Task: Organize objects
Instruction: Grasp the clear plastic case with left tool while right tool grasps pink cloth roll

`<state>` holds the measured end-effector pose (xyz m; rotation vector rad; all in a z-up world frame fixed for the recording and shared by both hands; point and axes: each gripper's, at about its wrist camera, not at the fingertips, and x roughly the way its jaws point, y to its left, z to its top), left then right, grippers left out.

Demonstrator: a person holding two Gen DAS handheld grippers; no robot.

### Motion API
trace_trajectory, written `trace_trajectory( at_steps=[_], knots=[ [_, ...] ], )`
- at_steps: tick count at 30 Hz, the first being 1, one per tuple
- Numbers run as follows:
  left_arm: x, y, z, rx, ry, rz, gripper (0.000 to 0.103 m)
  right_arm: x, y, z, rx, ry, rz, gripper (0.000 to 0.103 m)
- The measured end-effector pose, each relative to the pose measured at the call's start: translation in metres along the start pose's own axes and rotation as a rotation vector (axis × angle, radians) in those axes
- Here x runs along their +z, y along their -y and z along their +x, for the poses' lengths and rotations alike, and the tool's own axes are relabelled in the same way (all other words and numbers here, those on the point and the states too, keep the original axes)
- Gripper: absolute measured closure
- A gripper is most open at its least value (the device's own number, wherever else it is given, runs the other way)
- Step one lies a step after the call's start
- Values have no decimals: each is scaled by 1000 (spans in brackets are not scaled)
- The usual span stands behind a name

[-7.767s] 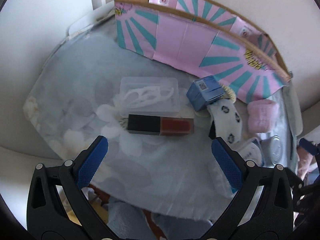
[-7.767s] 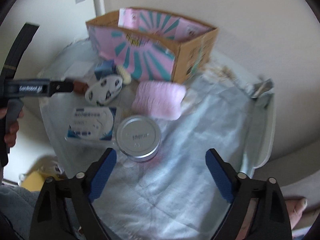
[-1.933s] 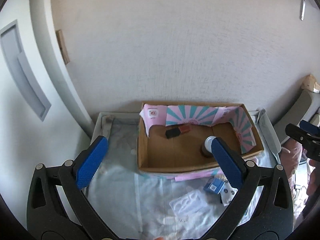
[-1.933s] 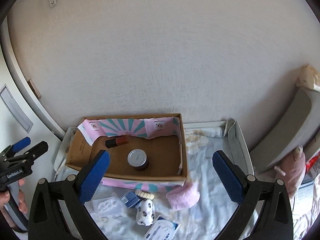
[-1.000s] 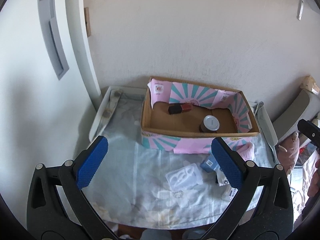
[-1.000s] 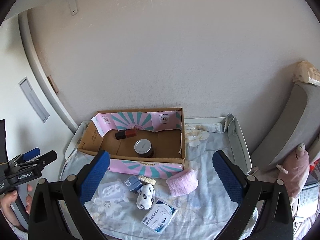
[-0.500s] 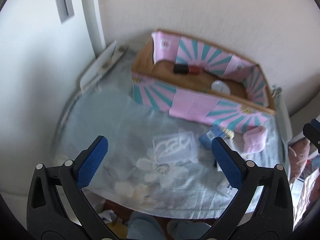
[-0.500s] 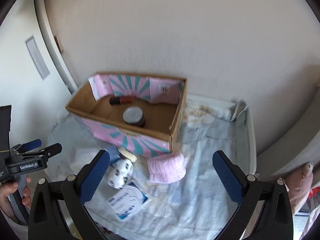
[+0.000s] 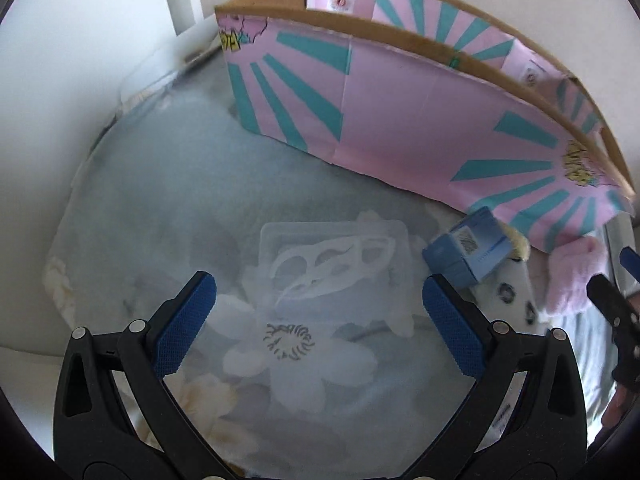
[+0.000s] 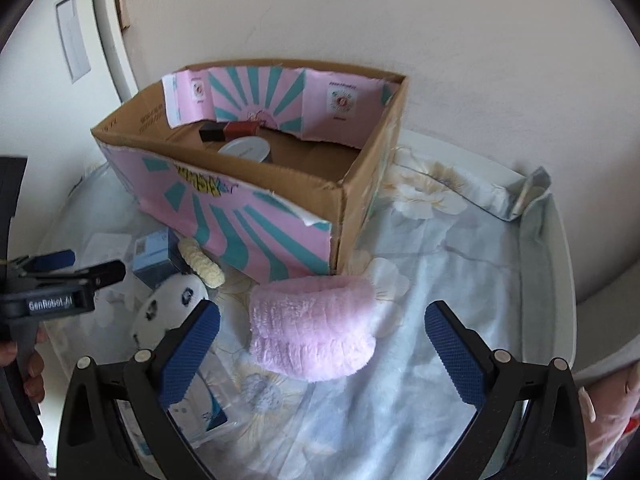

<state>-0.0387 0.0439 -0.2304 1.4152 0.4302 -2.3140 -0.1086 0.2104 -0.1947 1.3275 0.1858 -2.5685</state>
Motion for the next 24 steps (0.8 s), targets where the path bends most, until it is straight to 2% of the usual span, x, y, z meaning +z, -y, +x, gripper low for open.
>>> trace_trajectory(
  at_steps=[6,11,12,17,24],
  knots=[
    [3,5,13,17,0,-17,1,-3,-2,14,-20,-29,-19,12],
    [-2,14,20,25,-24,20,17,-5,-1,19,18,-54,-10,34],
    [-2,16,19,22,-20,27,24,-5,-2,20,30,-58,-10,36],
    [-3,22,19,9,-21,56,25,-6,-7,17,27,-58,-21,50],
    [-3,23,11,-10,-18,54,25,-4,-9,11,29,-66,16,56]
  ],
)
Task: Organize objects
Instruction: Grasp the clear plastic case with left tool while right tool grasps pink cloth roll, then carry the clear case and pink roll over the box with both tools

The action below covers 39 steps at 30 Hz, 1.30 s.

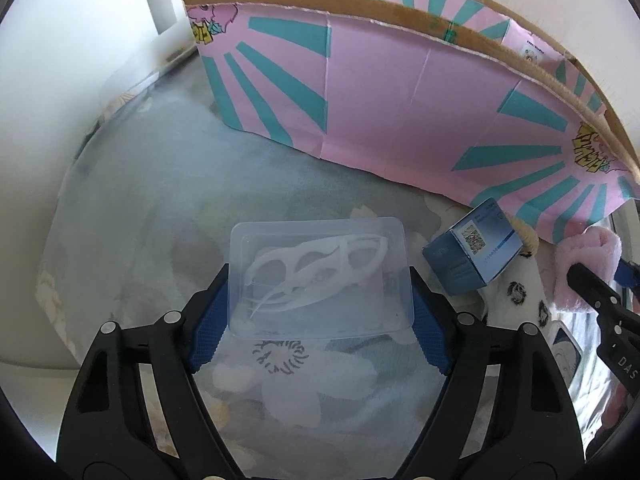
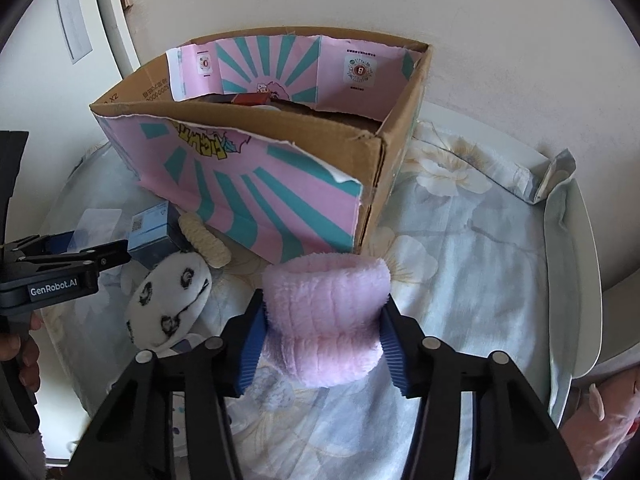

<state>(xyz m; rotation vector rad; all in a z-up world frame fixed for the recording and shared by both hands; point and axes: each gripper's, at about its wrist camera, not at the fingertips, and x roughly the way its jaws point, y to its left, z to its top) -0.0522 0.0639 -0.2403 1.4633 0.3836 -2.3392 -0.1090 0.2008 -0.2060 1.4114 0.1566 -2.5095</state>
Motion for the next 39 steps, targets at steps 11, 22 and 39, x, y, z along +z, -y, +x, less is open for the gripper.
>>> trace_trajectory(
  at_steps=[11,22,39],
  knots=[
    [9,5,-45,-65,31,33,25,12,-5,-52,-31,56,80,57],
    [41,-26,-139,-150,164,156,25,33,-39,-130,-79,139,225,57],
    [73,-77,-170,-244,259,277,25,47,-96,-142,-210,202,345,57]
  ],
)
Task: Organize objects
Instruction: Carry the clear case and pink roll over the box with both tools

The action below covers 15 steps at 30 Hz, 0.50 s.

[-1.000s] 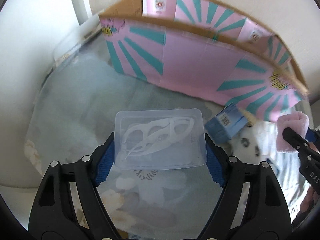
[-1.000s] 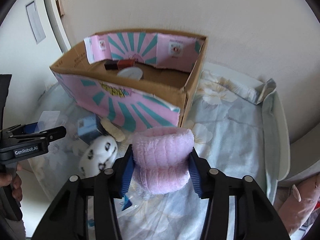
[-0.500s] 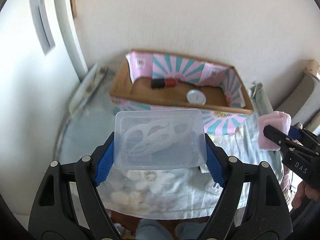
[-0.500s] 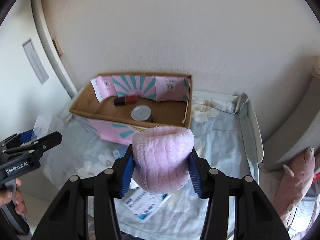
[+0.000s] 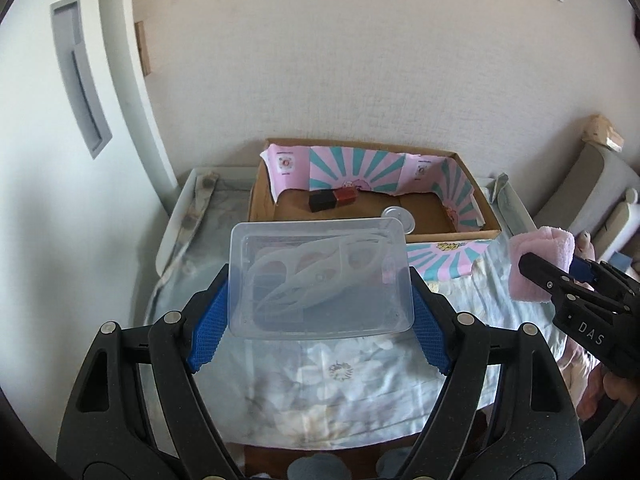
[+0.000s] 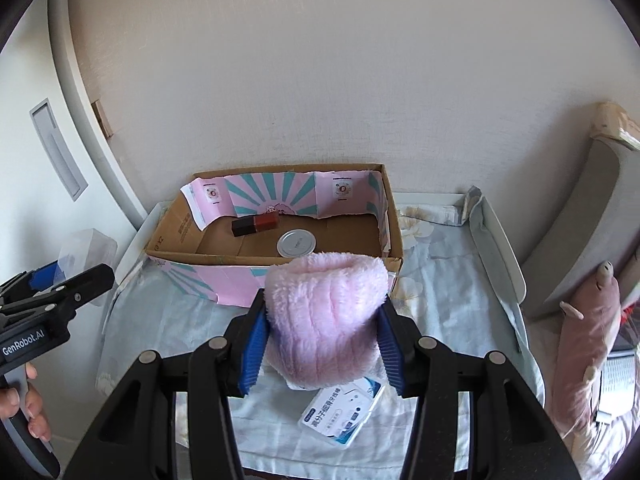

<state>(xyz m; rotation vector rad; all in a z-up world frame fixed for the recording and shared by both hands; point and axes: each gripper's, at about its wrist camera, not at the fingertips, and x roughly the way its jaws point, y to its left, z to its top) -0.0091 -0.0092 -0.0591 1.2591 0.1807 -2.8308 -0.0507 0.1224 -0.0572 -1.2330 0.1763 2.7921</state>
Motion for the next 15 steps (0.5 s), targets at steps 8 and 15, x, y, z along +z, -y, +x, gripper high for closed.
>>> trace_trajectory(
  at_steps=[8,15],
  knots=[
    [6,-15,8,-70,-5,27,25,3,-15,-14,-47,-4,2,57],
    [15,-19,14,-94,-2,25,25,8,-21,-8,-44,-2,-2,57]
  ],
)
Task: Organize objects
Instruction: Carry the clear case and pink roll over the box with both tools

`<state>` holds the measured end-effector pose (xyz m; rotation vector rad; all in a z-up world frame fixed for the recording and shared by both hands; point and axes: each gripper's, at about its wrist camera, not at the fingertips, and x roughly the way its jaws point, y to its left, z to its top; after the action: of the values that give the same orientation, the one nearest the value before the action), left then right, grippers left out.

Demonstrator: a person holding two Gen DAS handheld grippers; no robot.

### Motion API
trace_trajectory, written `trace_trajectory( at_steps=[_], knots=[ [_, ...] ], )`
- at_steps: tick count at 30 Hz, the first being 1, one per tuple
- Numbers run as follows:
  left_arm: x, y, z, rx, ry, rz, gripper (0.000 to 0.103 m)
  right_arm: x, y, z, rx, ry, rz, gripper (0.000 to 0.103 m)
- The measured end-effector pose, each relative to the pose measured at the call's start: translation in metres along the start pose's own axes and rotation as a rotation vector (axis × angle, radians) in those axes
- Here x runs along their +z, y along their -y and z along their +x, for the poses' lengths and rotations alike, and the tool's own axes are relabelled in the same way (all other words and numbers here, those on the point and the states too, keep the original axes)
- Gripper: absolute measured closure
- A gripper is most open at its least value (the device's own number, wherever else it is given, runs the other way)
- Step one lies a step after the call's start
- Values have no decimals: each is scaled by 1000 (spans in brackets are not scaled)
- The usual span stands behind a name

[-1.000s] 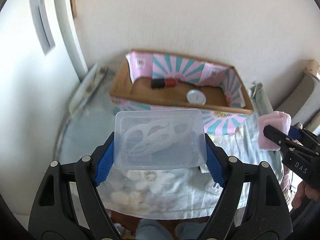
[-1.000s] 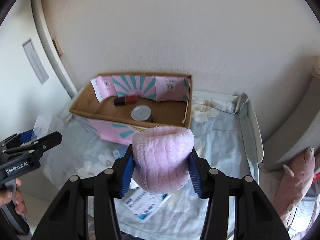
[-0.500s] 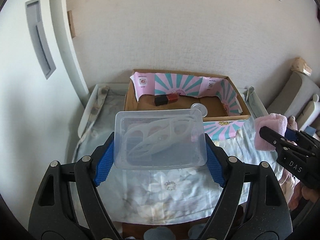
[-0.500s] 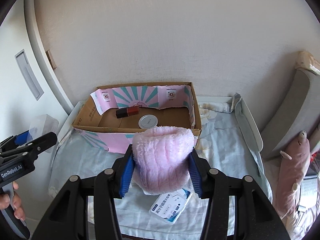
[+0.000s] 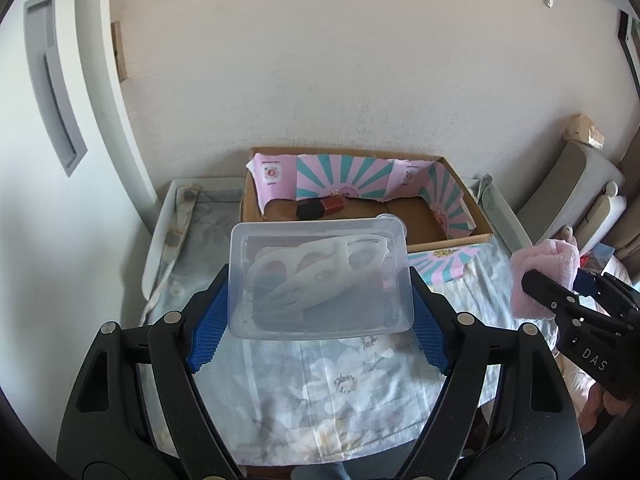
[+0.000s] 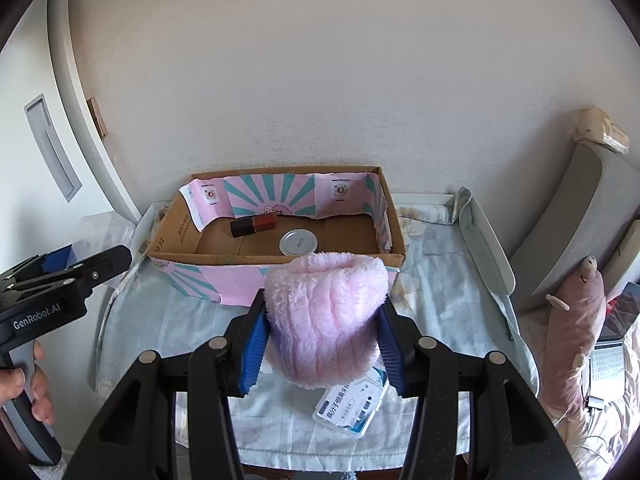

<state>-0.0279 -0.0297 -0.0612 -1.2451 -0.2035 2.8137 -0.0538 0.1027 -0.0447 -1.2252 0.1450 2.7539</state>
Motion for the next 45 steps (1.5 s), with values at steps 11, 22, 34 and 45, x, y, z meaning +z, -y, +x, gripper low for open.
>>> trace_trajectory(
  at_steps=[11,22,34,45],
  knots=[
    [34,-6,19,6,3,10,25,45,-2,29,17,11,-28,57],
    [92,-2,79,20,-47,39,25,122,8,86,43,7,-82,57],
    [111,7,183,59,-233,58,25,152,8,193,77,-153,-132,57],
    [89,24,238,91,-344,96,25,129,2,244,100,-259,-145,57]
  ],
)
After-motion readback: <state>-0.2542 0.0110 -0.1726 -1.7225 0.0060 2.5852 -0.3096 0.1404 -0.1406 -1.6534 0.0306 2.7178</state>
